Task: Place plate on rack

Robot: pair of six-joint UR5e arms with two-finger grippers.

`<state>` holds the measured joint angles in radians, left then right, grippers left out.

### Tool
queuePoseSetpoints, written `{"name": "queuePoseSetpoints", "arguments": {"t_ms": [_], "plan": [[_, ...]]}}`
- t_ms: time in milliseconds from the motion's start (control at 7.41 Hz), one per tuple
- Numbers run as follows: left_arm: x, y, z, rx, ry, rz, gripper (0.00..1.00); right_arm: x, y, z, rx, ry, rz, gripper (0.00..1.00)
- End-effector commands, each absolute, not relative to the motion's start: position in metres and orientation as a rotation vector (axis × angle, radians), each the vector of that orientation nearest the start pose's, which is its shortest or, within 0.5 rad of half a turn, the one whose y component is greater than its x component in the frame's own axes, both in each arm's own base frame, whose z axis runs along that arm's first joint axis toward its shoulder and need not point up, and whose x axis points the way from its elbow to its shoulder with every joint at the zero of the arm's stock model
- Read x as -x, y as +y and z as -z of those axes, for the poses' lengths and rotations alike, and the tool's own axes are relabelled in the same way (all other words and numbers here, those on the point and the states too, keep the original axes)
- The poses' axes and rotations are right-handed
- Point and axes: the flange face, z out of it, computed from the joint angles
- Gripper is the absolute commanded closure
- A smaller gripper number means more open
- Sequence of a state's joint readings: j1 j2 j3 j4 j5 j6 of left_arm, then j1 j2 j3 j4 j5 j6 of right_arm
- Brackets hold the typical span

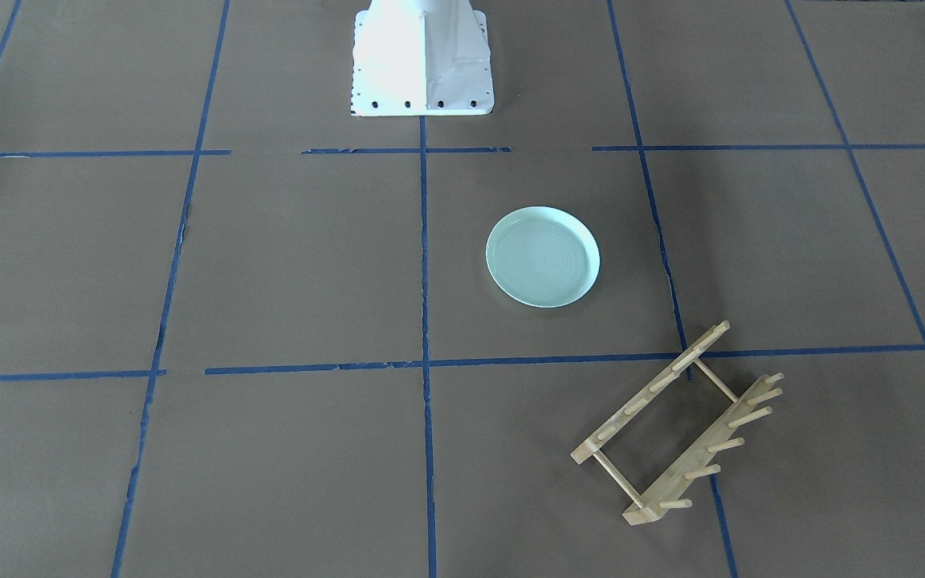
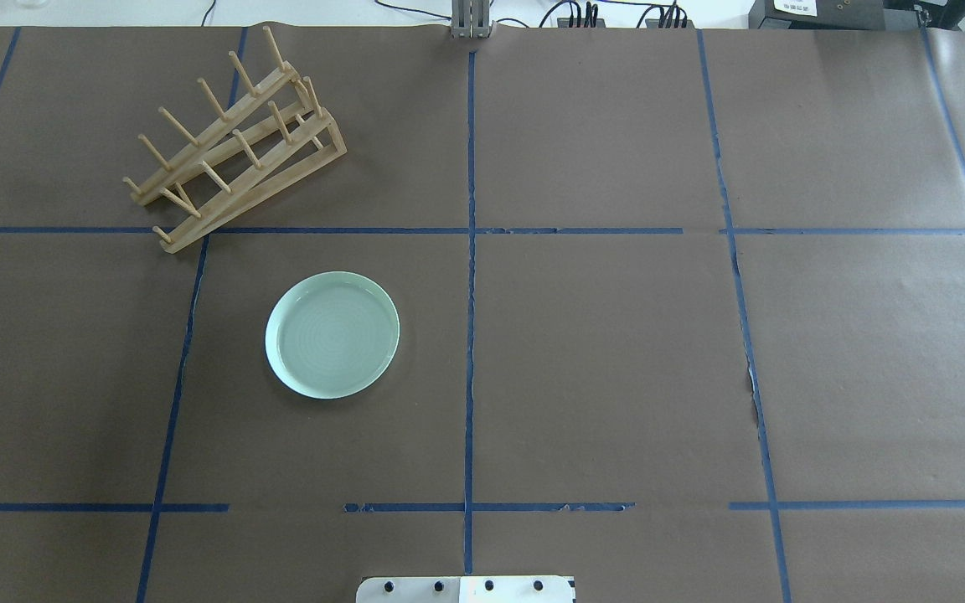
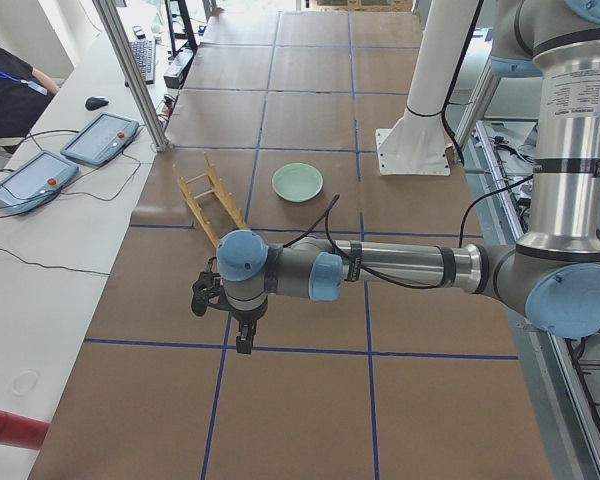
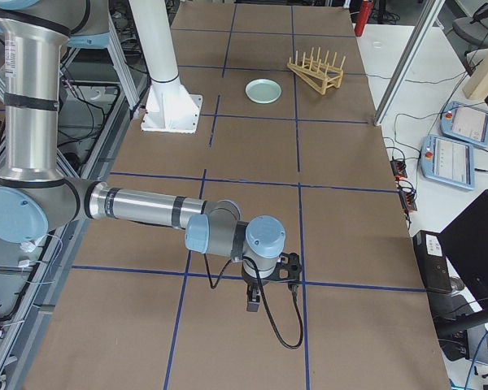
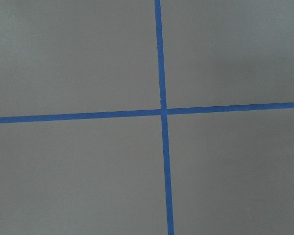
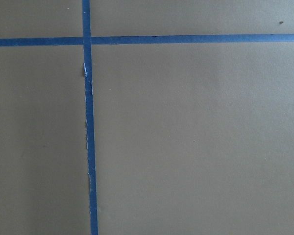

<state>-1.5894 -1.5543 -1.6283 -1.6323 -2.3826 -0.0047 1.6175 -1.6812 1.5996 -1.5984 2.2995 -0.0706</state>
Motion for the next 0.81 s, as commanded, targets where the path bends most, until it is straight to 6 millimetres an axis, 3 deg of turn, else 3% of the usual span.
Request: {"name": "queuePoseSetpoints", "arguments": {"t_ms": [0,270,405,540,675], "plan": [[0.070,-0.492,-0.628,-0.104,0.808,-0.021,0.00,-0.087,-0.432,-0.701,0.061,-0.733,-0.016,0.00],[0.070,-0.516,-0.590,-0.160,0.781,-0.015,0.00,-0.088,-0.431,-0.701,0.061,-0.733,-0.018,0.00],[0.060,-0.533,-0.559,-0.180,0.788,0.006,0.00,-0.087,-0.432,-0.701,0.061,-0.733,-0.016,0.00],[0.031,-0.537,-0.522,-0.172,0.800,-0.011,0.00,-0.087,-0.431,-0.702,0.063,-0.733,-0.017,0.00],[0.001,-0.552,-0.458,-0.166,0.817,0.002,0.00,-0.088,-0.431,-0.701,0.061,-0.733,-0.018,0.00]]}}
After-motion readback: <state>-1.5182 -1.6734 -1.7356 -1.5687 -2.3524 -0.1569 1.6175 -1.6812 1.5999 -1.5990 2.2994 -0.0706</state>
